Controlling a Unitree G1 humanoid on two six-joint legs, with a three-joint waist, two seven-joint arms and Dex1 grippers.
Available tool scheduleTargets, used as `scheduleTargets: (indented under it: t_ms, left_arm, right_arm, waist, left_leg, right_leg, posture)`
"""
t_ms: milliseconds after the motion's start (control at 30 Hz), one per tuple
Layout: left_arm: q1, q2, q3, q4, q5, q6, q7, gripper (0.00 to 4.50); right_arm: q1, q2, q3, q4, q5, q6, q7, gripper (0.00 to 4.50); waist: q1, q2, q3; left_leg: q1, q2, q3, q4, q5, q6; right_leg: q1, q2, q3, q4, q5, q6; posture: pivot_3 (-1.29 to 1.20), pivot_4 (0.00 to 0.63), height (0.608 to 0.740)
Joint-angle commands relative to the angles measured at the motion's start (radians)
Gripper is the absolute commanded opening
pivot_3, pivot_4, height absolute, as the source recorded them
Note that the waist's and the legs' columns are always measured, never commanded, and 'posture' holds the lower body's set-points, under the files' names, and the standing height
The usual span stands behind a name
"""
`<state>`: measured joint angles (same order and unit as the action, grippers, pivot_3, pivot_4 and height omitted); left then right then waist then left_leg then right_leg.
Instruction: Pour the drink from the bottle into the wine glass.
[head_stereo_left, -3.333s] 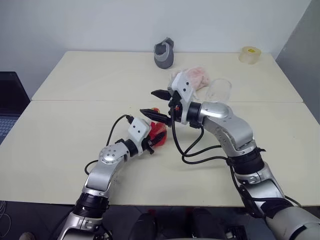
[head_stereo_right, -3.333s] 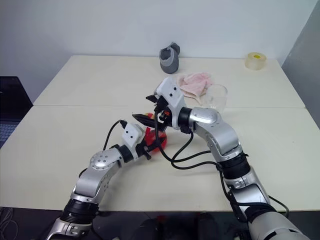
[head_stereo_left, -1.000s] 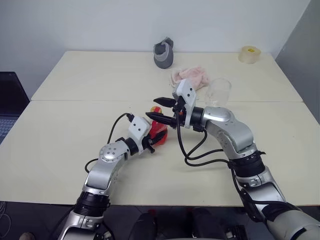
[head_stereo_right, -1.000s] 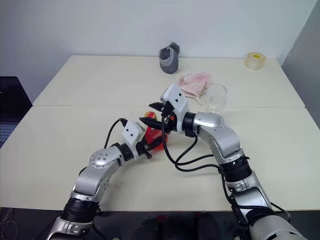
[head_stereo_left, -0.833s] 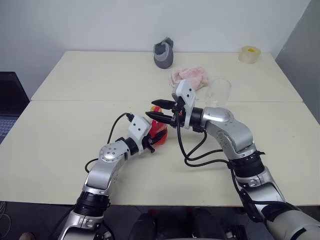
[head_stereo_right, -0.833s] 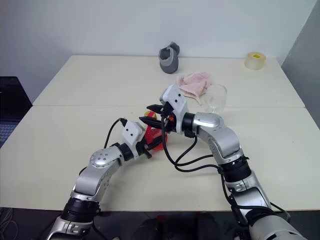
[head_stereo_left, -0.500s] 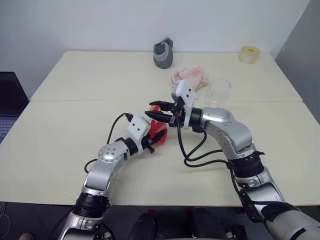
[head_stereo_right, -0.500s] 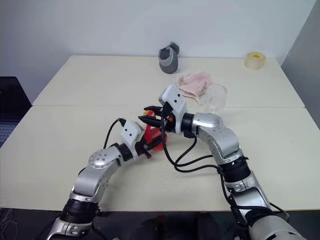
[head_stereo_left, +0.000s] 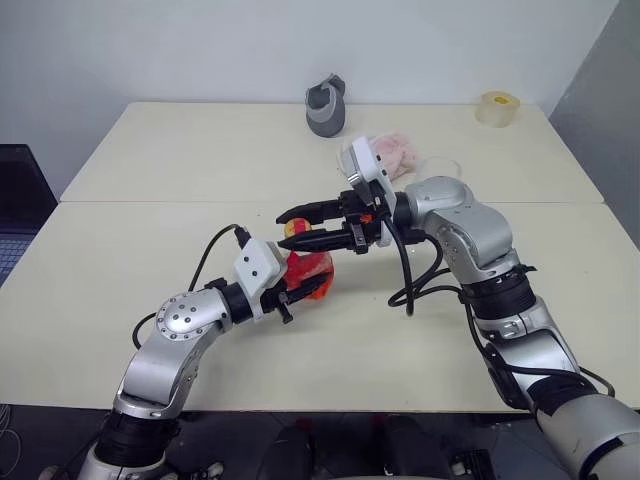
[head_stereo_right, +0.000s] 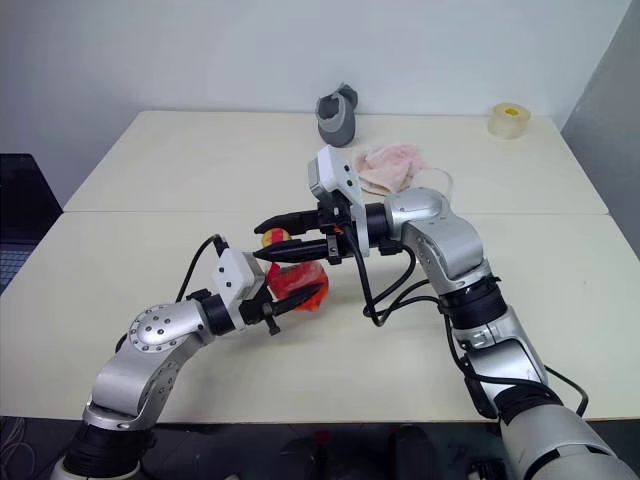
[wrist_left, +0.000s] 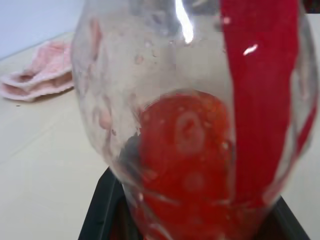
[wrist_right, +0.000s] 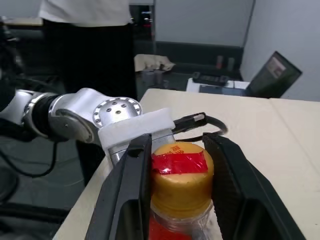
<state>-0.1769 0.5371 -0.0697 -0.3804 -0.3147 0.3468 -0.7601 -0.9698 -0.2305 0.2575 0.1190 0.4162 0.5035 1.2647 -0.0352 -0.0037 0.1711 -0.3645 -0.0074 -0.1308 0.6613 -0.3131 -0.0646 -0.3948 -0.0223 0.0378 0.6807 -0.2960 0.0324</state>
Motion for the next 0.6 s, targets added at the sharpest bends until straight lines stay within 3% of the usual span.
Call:
scheduleTargets:
  t_ms: [33, 267, 600]
  left_arm:
    - [-0.017, -0.008, -0.024, -0.072, -0.019, -0.003, -0.012, 1.55]
    - [0.014, -0.023, 0.014, -0.06, 0.006, 0.007, 0.06, 1.55]
    - [-0.044, -0.134, 0.018, 0.024, 0.066, 0.024, 0.238, 1.55]
  right_arm:
    - [-0.047, 0.042, 0.02, -0.014, 0.016, -0.031, 0.025, 1.27]
    - [0.01, -0.022, -0.042, -0.062, -0.011, -0.014, -0.063, 3.59]
    - [0.129, -0.033, -0.111, -0.177, -0.061, 0.014, -0.388, 3.59]
  waist:
    - [0.0, 0.0, 0.0]
    - [0.002, 0.0, 0.0]
    - [0.001, 0.0, 0.0]
  left_leg:
    - [0.0, 0.0, 0.0, 0.0, 0.0, 0.0]
    - [0.0, 0.0, 0.0, 0.0, 0.0, -0.001]
    - [-0.001, 0.0, 0.0, 0.001, 0.001, -0.003]
  right_leg:
    - [0.0, 0.0, 0.0, 0.0, 0.0, 0.0]
    - [0.0, 0.0, 0.0, 0.0, 0.0, 0.0]
    - [0.0, -0.001, 0.0, 0.001, 0.0, 0.0]
  posture:
    - [0.0, 0.15, 0.74]
    - [0.0, 0.15, 0.74]
    - [0.0, 0.15, 0.74]
